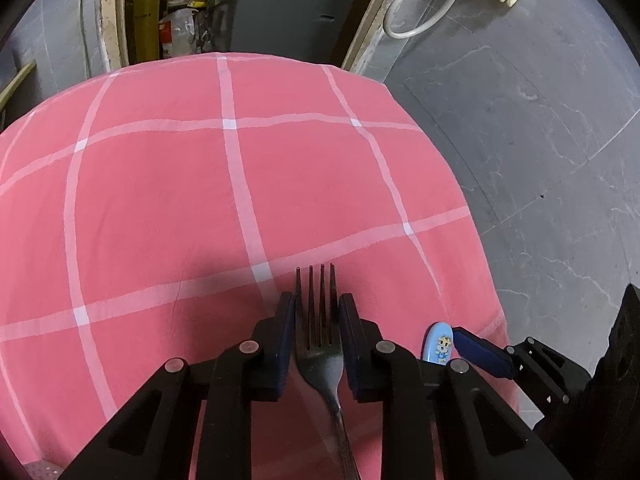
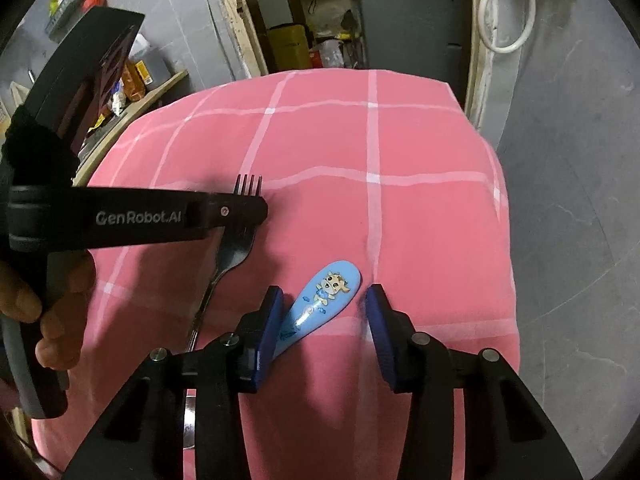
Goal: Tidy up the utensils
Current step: 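Close the left tool on the fork while the right tool grasps the blue-handled spoon, then lift the fork with the left tool while the right tool lifts the blue spoon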
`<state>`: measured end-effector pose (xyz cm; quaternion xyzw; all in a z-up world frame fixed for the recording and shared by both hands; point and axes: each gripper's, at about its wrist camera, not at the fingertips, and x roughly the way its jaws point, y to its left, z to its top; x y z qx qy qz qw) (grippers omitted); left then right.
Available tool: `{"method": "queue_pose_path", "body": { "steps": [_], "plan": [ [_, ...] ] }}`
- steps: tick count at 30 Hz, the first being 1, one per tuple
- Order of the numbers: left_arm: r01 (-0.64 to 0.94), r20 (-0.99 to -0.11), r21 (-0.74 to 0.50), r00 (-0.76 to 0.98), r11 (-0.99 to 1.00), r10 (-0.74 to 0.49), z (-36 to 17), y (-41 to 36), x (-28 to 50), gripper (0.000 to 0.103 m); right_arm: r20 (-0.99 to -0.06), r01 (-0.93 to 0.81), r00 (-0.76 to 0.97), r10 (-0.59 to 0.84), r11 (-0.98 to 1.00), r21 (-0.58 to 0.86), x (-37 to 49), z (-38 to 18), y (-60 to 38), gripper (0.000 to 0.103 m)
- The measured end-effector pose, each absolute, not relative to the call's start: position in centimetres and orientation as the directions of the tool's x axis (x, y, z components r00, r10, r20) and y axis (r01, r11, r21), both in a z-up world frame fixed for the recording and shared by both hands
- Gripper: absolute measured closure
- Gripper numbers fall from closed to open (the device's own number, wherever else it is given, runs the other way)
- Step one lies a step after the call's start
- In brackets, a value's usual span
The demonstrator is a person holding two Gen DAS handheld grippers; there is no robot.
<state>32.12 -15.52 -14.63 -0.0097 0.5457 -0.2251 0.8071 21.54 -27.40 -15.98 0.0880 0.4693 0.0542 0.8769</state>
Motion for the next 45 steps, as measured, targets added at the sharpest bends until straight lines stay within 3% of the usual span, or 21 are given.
{"method": "queue_pose_path", "body": {
  "steps": [9,11,12,23,27,30,43,45],
  "plan": [
    [0.333,-0.882,-0.24,0.318,0.912,-0.348,-14.4,-15.4,31.4,0.083,-0.778,0.056,0.572,0.26,0.934,0.353,21.4,-16.6,-29.7,0.086],
    [0.328,-0.88,-0.241,0.322,0.913,-0.348,-14.3,-15.3,31.1,0.083,-0.761,0.072,0.587,0.277,0.918,0.39,21.2,-16.7,-30.2,0.093],
    [0.326,-0.88,-0.243,0.322,0.913,-0.349,-14.3,-15.3,31.0,0.083,-0.752,0.079,0.598,0.276,0.914,0.398,21.1,-16.6,-30.6,0.102],
    [0.3,-0.881,-0.266,0.311,0.916,-0.358,-14.6,-14.8,29.7,0.083,-0.705,0.152,0.55,0.448,0.777,0.611,21.3,-19.6,-32.0,0.101],
    [0.276,-0.881,-0.268,0.317,0.923,-0.351,-14.4,-14.4,29.1,0.083,-0.708,0.138,0.534,0.463,0.778,0.613,21.3,-19.8,-30.9,0.087],
    [0.255,-0.882,-0.263,0.327,0.931,-0.338,-14.3,-13.9,28.7,0.083,-0.747,0.107,0.513,0.424,0.832,0.545,21.9,-19.0,-28.8,0.075],
    [0.129,-0.879,-0.301,0.346,0.945,-0.328,-15.1,-11.5,27.9,0.083,-0.865,0.056,0.493,0.088,0.99,0.133,22.5,-17.2,-23.1,0.074],
    [0.127,-0.877,-0.306,0.349,0.944,-0.331,-15.2,-11.5,27.8,0.083,-0.864,0.064,0.5,0.06,0.992,0.106,22.5,-17.0,-23.3,0.079]
  ]
}}
